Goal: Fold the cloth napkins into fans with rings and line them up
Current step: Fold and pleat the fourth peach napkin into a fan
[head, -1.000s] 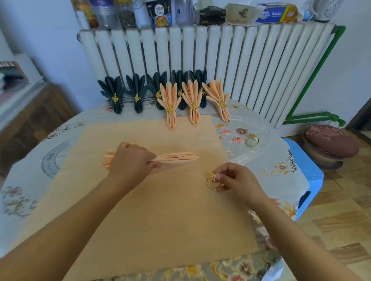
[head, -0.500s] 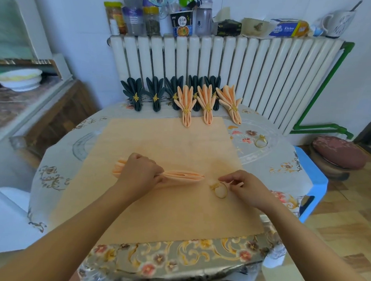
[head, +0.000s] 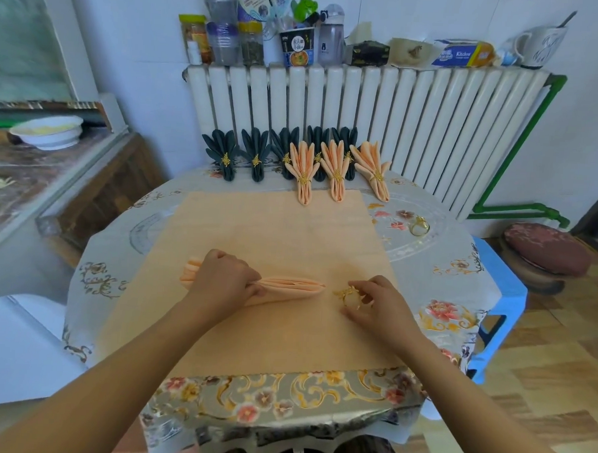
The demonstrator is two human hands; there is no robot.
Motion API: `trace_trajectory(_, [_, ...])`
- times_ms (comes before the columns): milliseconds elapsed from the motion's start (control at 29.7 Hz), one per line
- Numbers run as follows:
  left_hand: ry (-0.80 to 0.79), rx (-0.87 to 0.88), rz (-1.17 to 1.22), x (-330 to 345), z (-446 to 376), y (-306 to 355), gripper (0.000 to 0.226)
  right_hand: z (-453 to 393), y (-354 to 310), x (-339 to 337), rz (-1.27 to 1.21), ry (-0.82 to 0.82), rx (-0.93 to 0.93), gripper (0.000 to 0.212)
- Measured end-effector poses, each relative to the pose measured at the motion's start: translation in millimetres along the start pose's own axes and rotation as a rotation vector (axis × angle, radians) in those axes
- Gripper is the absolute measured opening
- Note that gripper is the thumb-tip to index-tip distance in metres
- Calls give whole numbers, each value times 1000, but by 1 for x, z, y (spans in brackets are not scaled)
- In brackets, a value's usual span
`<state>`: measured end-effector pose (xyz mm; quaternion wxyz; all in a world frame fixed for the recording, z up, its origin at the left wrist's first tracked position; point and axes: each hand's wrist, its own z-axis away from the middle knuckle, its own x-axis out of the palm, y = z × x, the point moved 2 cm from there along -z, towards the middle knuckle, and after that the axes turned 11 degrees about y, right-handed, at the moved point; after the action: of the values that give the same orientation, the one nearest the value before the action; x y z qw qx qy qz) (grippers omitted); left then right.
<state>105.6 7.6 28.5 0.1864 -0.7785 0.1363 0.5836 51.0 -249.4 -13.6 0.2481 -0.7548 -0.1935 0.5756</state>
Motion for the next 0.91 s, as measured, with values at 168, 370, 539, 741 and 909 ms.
trace_trajectory(168, [42, -22, 173, -1, 6, -5, 29, 5, -1, -2, -381, -23, 73, 41])
trace_trajectory(370, [113, 52, 360, -3, 12, 1, 27, 7, -12, 3, -397, -60, 35, 38])
trace_trajectory(539, [185, 97, 450, -4, 13, 9, 26, 11, -33, 5, -227, -124, -100, 40])
trace_trajectory(741, [29, -23, 553, -15, 11, 25, 65, 9, -55, 12, -17, -114, -286, 47])
trace_trajectory(909, [25, -86, 646, -19, 11, 30, 83, 10, -60, 14, -79, -121, -242, 44])
